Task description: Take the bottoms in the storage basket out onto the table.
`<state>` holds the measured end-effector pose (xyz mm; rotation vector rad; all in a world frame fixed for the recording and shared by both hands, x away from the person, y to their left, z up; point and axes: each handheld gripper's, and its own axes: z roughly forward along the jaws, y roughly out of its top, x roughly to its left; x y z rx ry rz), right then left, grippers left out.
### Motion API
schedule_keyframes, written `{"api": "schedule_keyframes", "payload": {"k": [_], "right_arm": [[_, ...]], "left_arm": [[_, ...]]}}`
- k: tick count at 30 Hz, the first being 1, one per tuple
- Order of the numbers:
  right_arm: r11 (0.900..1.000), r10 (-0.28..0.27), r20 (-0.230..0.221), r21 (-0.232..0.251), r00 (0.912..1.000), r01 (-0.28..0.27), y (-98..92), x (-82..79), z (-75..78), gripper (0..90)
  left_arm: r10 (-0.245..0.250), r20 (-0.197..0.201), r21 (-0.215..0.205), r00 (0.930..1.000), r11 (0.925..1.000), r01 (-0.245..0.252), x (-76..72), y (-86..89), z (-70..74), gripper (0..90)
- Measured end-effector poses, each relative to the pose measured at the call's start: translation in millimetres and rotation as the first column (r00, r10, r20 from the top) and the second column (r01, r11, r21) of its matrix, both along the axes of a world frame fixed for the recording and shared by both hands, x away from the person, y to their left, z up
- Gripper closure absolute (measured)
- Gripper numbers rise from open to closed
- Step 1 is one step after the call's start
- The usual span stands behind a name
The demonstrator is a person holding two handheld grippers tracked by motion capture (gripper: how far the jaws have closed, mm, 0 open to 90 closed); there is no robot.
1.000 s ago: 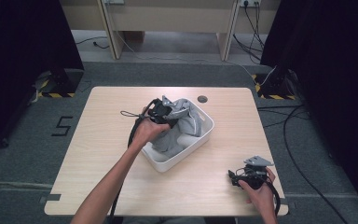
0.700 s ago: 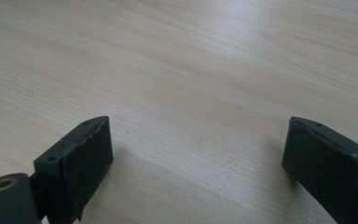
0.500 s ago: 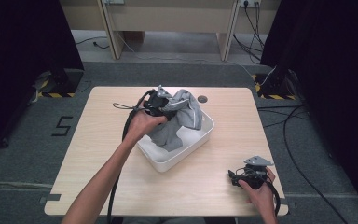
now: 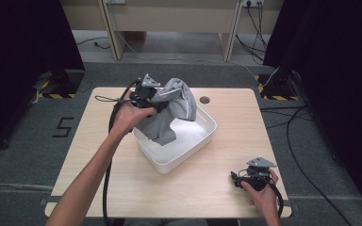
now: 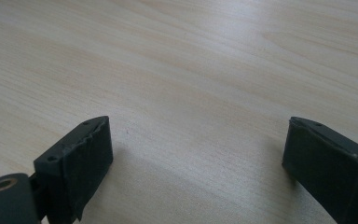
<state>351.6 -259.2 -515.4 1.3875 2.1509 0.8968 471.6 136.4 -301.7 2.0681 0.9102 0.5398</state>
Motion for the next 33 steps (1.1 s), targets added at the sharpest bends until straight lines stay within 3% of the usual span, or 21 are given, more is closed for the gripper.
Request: {"api": "schedule_keyframes", "payload": {"k": [11, 19, 25, 33], "right_arm": [[1.0, -0.001, -0.001, -0.002, 1.0, 0.001, -0.2, 0.1, 0.1, 9.1], [1.0, -0.006, -0.003, 0.001, 1.0, 0.006, 0.0, 0.4, 0.2, 9.1], [1.0, -0.013, -0.007, 0.007, 0.9999, 0.013, 0.7, 0.0, 0.1, 9.1], [1.0, -0.013, -0.007, 0.007, 0.9999, 0.013, 0.7, 0.1, 0.0, 9.1]], "left_arm": [[0.051, 0.018, 0.002, 0.9985, 0.9987, -0.051, -4.1, 35.1, 23.4, 64.5], [0.077, 0.034, 0.015, 0.9965, 0.9969, -0.077, -7.1, 59.1, 31.7, 64.5], [0.124, 0.028, 0.003, 0.9919, 0.9923, -0.124, -11.4, 81.8, 29.3, 64.5], [0.173, 0.015, -0.012, 0.9849, 0.9849, -0.173, -15.8, 112.3, 13.8, 64.4]]}}
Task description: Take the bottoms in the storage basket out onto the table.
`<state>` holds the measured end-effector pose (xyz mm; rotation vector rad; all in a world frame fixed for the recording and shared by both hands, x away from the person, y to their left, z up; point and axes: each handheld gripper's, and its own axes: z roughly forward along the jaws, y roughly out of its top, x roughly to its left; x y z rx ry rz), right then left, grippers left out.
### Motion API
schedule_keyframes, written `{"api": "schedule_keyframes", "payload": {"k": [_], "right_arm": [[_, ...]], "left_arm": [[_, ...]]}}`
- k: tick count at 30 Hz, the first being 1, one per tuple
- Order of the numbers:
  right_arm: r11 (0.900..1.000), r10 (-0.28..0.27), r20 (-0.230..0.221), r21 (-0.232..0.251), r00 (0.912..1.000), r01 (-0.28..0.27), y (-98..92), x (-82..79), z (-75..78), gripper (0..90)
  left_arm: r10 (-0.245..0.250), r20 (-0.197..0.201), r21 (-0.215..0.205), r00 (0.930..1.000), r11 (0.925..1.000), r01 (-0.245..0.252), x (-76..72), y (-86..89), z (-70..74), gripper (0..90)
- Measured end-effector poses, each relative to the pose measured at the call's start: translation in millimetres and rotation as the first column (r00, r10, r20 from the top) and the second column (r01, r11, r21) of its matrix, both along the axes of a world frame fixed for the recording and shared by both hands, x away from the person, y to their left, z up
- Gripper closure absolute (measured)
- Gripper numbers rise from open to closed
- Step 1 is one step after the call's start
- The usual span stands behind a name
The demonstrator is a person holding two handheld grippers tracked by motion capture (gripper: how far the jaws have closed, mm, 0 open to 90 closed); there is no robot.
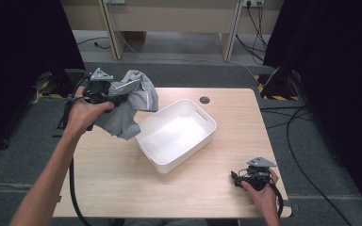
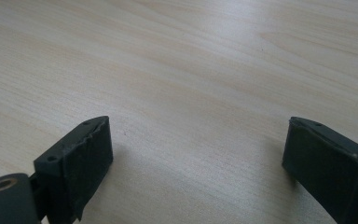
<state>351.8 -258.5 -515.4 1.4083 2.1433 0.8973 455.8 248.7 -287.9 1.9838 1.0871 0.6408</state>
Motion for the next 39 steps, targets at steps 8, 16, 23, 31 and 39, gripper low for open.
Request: {"api": "schedule_keyframes", "payload": {"k": [8, 16, 23, 31, 39], "right_arm": [[1.0, -0.003, 0.001, -0.002, 1.0, 0.003, -0.2, 0.3, -0.1, 9.1], [1.0, -0.002, 0.001, -0.002, 1.0, 0.002, -0.2, 0.4, -0.1, 9.1], [1.0, -0.002, 0.001, -0.004, 1.0, 0.002, -0.3, 0.4, -0.1, 9.1], [1.0, -0.003, 0.001, -0.004, 1.0, 0.003, -0.4, 0.5, 0.0, 9.1], [1.0, -0.003, 0.001, -0.004, 1.0, 0.003, -0.3, 0.6, 0.0, 9.1]], "left_arm": [[0.03, 0.0, -0.01, 0.9996, 0.9995, -0.03, -4.6, 21.0, -4.4, 64.4], [0.059, 0.001, -0.014, 0.9983, 0.9982, -0.059, -10.3, 40.0, -12.3, 64.3], [0.084, -0.014, -0.01, 0.9964, 0.9964, -0.084, -14.8, 55.1, -26.7, 64.2], [0.108, -0.021, -0.014, 0.9939, 0.994, -0.108, -20.0, 67.8, -46.7, 64.0], [0.128, -0.046, -0.014, 0.9906, 0.9915, -0.129, -24.4, 76.3, -73.5, 63.9]]}}
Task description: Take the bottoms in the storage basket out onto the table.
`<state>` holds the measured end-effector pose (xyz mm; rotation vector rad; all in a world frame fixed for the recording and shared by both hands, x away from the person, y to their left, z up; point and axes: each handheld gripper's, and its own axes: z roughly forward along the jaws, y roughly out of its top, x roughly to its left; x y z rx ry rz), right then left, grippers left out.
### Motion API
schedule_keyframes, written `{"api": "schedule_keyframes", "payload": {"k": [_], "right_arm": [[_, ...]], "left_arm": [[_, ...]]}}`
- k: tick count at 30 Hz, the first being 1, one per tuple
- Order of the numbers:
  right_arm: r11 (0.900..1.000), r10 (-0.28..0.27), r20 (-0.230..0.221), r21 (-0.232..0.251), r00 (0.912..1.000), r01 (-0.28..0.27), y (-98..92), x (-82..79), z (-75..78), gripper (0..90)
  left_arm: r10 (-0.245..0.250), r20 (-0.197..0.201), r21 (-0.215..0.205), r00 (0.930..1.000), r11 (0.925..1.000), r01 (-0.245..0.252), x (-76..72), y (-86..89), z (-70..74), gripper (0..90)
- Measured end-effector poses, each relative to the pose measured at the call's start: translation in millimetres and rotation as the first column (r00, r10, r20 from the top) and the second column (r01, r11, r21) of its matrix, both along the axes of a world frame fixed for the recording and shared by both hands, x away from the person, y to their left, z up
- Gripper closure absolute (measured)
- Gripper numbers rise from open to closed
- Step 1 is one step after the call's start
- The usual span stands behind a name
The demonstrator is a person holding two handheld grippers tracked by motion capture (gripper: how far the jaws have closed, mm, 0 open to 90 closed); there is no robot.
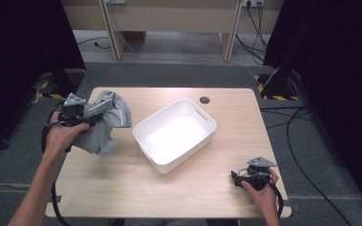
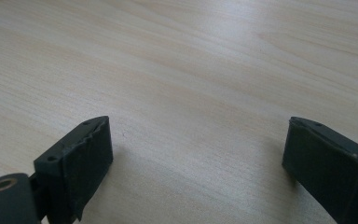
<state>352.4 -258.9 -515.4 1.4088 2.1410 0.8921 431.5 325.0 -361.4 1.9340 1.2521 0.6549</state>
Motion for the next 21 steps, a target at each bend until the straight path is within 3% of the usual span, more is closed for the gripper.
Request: {"api": "schedule_keyframes", "payload": {"k": [7, 11, 14, 21], "right_arm": [[1.0, 0.003, 0.002, -0.001, 1.0, -0.003, -0.1, 0.3, -0.1, 9.1], [1.0, 0.001, 0.001, 0.0, 1.0, -0.001, 0.0, 0.2, 0.0, 9.1], [1.0, 0.003, 0.0, -0.002, 1.0, -0.003, -0.1, 0.3, 0.1, 9.1], [1.0, 0.002, -0.001, -0.001, 1.0, -0.002, 0.0, 0.3, 0.1, 9.1]], "left_arm": [[0.018, -0.006, 0.001, 0.9998, 0.9998, -0.017, -3.9, 6.7, -14.4, 63.7], [0.016, 0.001, 0.039, 0.9999, 0.9991, -0.016, -6.5, 7.1, -22.0, 63.4], [0.02, -0.005, 0.018, 0.9998, 0.9996, -0.02, -7.2, 8.8, -29.6, 63.4], [0.024, -0.034, 0.028, 0.9991, 0.9993, -0.023, -6.1, 9.9, -48.6, 63.3]]}}
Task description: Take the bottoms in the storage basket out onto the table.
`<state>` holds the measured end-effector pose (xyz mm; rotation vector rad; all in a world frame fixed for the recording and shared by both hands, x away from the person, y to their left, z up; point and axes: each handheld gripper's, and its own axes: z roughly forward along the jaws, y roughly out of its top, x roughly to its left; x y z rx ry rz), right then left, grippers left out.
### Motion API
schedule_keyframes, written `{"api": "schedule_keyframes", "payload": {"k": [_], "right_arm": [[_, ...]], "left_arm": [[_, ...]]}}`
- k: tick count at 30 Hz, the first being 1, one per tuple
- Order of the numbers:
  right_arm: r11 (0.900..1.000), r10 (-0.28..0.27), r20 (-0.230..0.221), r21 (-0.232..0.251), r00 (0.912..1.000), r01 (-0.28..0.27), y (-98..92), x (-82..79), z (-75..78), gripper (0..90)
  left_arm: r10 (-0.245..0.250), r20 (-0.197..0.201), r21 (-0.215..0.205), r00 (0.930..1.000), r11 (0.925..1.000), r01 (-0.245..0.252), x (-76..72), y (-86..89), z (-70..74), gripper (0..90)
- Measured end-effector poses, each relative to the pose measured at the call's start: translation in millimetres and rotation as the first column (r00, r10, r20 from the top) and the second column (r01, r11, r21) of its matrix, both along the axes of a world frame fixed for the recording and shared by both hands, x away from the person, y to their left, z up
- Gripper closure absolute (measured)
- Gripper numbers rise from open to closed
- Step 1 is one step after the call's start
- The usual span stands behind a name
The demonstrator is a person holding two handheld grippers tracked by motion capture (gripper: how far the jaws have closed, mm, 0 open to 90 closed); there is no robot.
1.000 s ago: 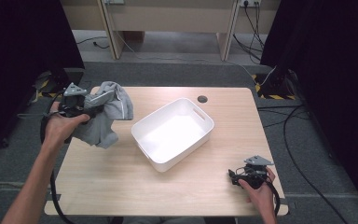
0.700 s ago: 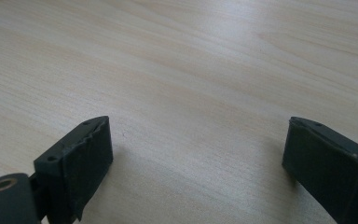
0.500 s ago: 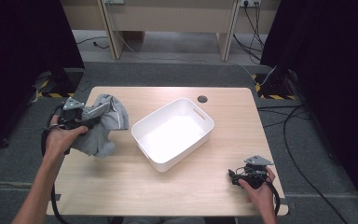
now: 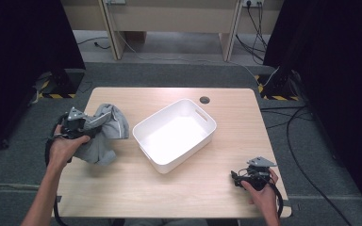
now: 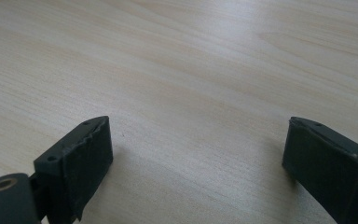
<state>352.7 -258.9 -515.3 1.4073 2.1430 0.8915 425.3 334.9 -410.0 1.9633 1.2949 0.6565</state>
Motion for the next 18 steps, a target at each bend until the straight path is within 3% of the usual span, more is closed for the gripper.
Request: {"api": "schedule_keyframes", "payload": {"k": [18], "right_arm": [[1.0, -0.003, -0.001, 0.002, 1.0, 0.003, 0.2, 0.0, 0.0, 9.1]], "left_arm": [[0.017, -0.035, 0.001, 0.9993, 0.9999, -0.017, -1.0, 1.9, -24.1, 63.1]]}}
